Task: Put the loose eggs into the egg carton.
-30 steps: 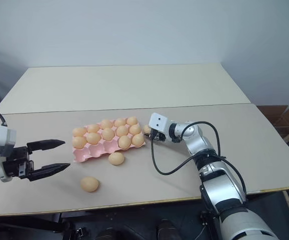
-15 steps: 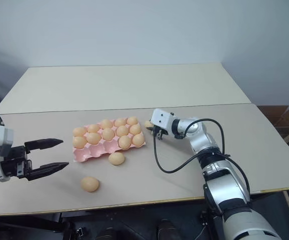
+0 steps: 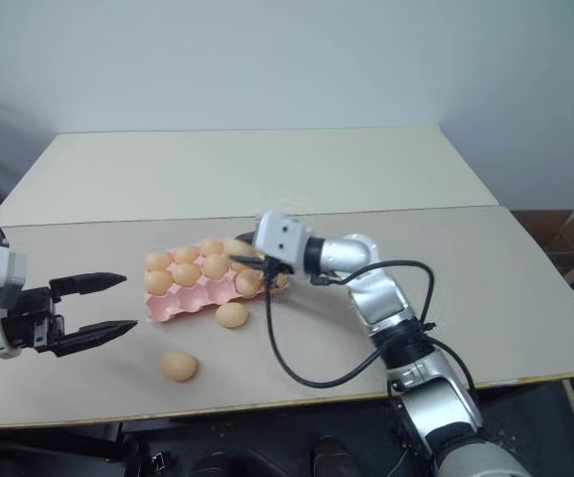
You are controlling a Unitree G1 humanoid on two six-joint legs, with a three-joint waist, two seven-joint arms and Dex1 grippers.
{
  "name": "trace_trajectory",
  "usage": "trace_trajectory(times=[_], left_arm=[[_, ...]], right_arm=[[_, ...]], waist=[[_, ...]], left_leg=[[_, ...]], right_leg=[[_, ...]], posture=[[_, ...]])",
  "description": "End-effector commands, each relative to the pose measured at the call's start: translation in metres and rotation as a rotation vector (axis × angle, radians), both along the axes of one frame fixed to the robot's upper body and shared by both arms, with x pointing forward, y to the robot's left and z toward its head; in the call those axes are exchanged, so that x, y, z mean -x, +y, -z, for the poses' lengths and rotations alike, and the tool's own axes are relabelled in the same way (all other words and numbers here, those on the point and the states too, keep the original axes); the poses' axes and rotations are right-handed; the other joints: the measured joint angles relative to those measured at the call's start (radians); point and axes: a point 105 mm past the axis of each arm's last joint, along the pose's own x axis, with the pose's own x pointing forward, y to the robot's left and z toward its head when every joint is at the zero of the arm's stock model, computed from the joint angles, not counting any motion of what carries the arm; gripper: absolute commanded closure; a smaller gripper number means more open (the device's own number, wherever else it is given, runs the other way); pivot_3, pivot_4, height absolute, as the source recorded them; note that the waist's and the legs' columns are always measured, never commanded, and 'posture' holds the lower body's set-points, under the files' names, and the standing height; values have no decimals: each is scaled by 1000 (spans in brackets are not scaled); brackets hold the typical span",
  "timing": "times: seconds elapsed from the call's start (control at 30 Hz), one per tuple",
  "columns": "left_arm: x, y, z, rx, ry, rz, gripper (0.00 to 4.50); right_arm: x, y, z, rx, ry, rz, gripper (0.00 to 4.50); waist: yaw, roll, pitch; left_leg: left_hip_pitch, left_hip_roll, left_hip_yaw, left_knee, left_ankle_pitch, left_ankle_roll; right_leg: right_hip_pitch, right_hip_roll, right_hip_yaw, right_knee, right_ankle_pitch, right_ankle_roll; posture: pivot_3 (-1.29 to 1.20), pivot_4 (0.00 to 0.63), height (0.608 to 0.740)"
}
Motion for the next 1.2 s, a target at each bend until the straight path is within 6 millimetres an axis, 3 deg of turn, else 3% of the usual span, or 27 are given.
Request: trace_trajectory(times=[0.03, 0.27, 0.6, 0.8, 0.93, 1.2], left_arm=[[2, -1, -8, -24, -42, 5, 0], [6, -1, -6, -20, -49, -13, 0], [8, -2, -4, -16, -54, -20, 0], [7, -1, -5, -21, -52, -16, 0], [5, 0, -6, -24, -51, -12, 0], [2, 2, -5, -29, -47, -9, 0]], right_arm=[[-2, 14, 5, 42, -26, 15, 3311], [-2, 26, 22, 85, 16, 4, 3311], [0, 38, 20, 72, 14, -12, 26], [4, 28, 7, 27, 12, -19, 26], [10, 8, -9, -29, 23, -27, 26], [26, -72, -25, -68, 24, 7, 26]], waist=[[0, 0, 0], [0, 0, 0], [0, 0, 0], [0, 0, 0], [4, 0, 0], [29, 0, 0]], left_leg=[[0, 0, 0, 0, 0, 0], [-1, 0, 0, 0, 0, 0], [-1, 0, 0, 0, 0, 0], [-1, 0, 0, 0, 0, 0], [-1, 0, -1, 0, 0, 0], [-1, 0, 0, 0, 0, 0]], right_leg=[[0, 0, 0, 0, 0, 0], [-1, 0, 0, 0, 0, 0], [-1, 0, 0, 0, 0, 0], [-1, 0, 0, 0, 0, 0], [-1, 0, -1, -1, 0, 0], [0, 0, -1, -2, 0, 0]], posture=[[0, 150, 740], [0, 150, 740], [0, 150, 740], [0, 150, 740], [0, 150, 740], [0, 150, 740]])
